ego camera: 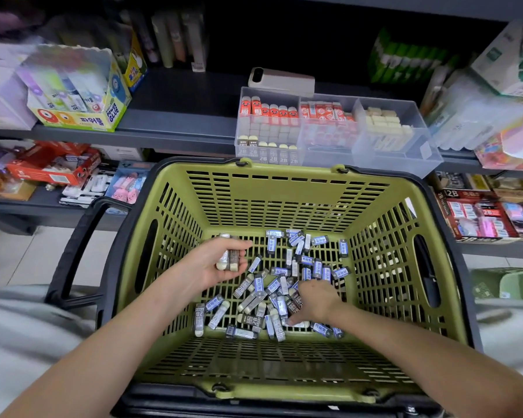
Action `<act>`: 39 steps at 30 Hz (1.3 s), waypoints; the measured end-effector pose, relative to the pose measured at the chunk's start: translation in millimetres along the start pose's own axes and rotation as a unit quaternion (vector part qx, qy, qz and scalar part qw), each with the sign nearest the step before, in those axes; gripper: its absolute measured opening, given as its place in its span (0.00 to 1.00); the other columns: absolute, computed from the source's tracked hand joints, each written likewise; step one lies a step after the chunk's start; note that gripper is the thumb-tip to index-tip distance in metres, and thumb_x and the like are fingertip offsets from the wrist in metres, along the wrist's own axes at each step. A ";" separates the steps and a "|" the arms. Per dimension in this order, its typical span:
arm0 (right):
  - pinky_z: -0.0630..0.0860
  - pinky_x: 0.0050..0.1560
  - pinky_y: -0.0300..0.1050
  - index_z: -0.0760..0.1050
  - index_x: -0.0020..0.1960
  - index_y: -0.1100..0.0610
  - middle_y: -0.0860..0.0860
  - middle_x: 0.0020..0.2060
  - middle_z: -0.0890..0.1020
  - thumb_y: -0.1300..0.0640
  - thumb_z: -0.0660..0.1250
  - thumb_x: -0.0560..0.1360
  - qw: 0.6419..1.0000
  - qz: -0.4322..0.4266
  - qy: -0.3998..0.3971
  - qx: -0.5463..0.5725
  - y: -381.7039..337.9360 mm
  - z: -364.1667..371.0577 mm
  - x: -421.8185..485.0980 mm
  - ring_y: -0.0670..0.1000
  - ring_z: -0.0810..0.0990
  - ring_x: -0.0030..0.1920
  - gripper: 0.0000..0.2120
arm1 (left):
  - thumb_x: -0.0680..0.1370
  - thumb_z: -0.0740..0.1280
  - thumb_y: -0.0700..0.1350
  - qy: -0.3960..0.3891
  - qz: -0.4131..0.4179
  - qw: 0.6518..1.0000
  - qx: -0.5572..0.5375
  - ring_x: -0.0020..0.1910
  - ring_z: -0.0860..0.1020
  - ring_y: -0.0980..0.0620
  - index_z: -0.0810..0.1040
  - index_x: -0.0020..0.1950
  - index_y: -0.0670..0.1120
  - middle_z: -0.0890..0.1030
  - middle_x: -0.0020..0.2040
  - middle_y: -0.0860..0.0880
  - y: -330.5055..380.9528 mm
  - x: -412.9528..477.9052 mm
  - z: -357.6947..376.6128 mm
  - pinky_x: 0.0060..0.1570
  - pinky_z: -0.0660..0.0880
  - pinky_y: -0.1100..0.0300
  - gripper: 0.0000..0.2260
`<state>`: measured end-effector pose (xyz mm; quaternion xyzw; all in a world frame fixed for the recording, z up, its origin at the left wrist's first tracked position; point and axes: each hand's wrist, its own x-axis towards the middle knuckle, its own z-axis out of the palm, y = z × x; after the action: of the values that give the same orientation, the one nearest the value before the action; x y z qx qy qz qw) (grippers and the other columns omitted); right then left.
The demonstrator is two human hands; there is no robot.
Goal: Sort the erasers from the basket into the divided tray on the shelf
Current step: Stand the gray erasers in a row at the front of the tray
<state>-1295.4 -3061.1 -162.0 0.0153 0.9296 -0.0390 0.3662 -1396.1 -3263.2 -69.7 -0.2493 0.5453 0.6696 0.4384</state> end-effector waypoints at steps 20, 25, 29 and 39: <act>0.72 0.28 0.35 0.80 0.41 0.54 0.50 0.33 0.83 0.52 0.71 0.72 0.844 -0.163 0.081 0.504 -49.2 -96.1 -53.1 0.43 0.76 0.29 0.06 | 0.63 0.78 0.47 -0.123 0.005 0.992 0.023 0.37 0.83 0.49 0.75 0.58 0.41 0.84 0.43 0.44 -20.9 -1.7 14.0 0.37 0.79 0.58 0.27; 0.71 0.30 0.35 0.81 0.43 0.55 0.50 0.34 0.81 0.51 0.69 0.73 0.810 -0.118 0.000 0.574 -23.0 -84.0 -40.9 0.44 0.75 0.30 0.07 | 0.68 0.74 0.36 -0.045 0.001 0.998 -0.047 0.34 0.80 0.48 0.76 0.50 0.38 0.81 0.40 0.42 -27.0 4.8 9.7 0.34 0.78 0.58 0.13; 0.76 0.36 0.38 0.79 0.37 0.61 0.51 0.29 0.78 0.48 0.70 0.72 0.970 0.025 -0.001 0.240 -3.8 -35.0 -9.2 0.46 0.74 0.26 0.16 | 0.66 0.73 0.35 0.013 0.012 1.000 -0.002 0.29 0.77 0.52 0.78 0.48 0.37 0.79 0.40 0.43 -19.9 10.7 -0.5 0.32 0.78 0.61 0.12; 0.77 0.34 0.37 0.78 0.37 0.58 0.53 0.32 0.81 0.59 0.66 0.75 0.897 -0.034 -0.008 0.440 -15.4 -50.8 -15.5 0.45 0.77 0.28 0.08 | 0.60 0.78 0.46 -0.022 0.013 0.987 0.157 0.46 0.82 0.49 0.78 0.53 0.35 0.83 0.48 0.42 -22.2 8.6 -0.6 0.46 0.81 0.55 0.26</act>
<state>-1319.5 -3072.2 -113.5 0.1428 0.8145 -0.4571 0.3275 -1381.3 -3260.6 -88.2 -0.1555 0.6376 0.5863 0.4749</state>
